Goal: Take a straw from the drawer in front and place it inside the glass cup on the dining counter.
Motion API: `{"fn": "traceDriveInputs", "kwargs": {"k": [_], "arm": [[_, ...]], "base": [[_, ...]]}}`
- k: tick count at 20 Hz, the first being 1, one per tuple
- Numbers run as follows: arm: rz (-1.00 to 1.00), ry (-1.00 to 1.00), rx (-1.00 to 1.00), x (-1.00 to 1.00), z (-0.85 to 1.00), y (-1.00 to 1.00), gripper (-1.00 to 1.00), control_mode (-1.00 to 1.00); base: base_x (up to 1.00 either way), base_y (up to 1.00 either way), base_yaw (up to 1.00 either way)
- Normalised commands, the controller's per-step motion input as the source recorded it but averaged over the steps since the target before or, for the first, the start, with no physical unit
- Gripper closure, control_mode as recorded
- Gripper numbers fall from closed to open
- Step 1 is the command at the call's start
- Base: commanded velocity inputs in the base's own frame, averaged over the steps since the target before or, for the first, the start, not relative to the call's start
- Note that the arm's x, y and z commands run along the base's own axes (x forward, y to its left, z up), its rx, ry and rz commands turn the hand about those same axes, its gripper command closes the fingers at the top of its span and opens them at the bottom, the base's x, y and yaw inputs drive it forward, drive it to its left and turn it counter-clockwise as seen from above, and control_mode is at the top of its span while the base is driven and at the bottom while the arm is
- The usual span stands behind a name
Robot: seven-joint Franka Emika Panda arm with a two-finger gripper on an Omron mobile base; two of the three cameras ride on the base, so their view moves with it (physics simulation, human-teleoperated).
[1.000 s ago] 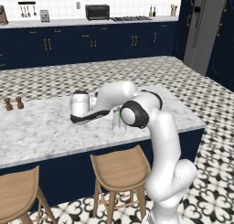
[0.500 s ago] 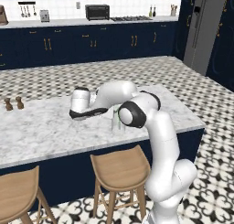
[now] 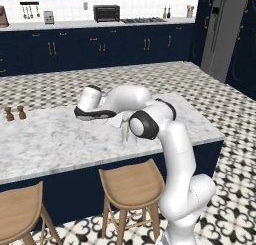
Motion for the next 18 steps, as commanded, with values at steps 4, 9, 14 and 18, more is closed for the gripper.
{"fn": "traceDriveInputs", "kwargs": {"k": [4, 9, 14, 18], "arm": [[-0.10, 0.00, 0.19, -0.10, 0.00, 0.00, -1.00, -1.00], [-0.09, 0.00, 0.19, -0.09, -0.03, 0.00, -1.00, -1.00], [-0.05, 0.00, 0.30, -0.17, -0.13, 0.00, -1.00, -1.00], [-0.02, 0.00, 0.35, -0.31, -0.19, 0.00, -1.00, -1.00]], "base": [[0.00, 0.00, 0.00], [0.00, 0.00, 0.00], [0.00, 0.00, 0.00], [0.00, 0.00, 0.00]]}}
